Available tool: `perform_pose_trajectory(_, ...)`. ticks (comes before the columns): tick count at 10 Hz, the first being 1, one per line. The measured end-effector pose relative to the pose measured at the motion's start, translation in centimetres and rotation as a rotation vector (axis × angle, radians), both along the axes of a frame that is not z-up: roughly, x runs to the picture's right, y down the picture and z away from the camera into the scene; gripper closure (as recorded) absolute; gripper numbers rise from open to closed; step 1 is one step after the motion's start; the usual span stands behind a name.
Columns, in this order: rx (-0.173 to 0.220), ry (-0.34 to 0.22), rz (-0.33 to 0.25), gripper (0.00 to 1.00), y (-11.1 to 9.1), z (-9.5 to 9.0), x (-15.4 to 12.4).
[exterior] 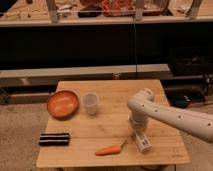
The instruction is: Stand the bottle upright
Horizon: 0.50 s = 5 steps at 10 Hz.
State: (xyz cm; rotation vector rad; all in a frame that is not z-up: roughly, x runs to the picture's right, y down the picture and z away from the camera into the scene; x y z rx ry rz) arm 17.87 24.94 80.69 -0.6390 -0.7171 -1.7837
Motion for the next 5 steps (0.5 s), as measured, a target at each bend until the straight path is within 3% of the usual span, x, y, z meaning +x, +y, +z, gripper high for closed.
perform_pose_trajectory(3, -0.030, -0.096, -0.124, 0.71, -1.1, -0.7, -0.3)
perform_pose_trajectory(5, -0.034, -0.144, -0.159, 0.71, -2.3, -1.8, 0.1)
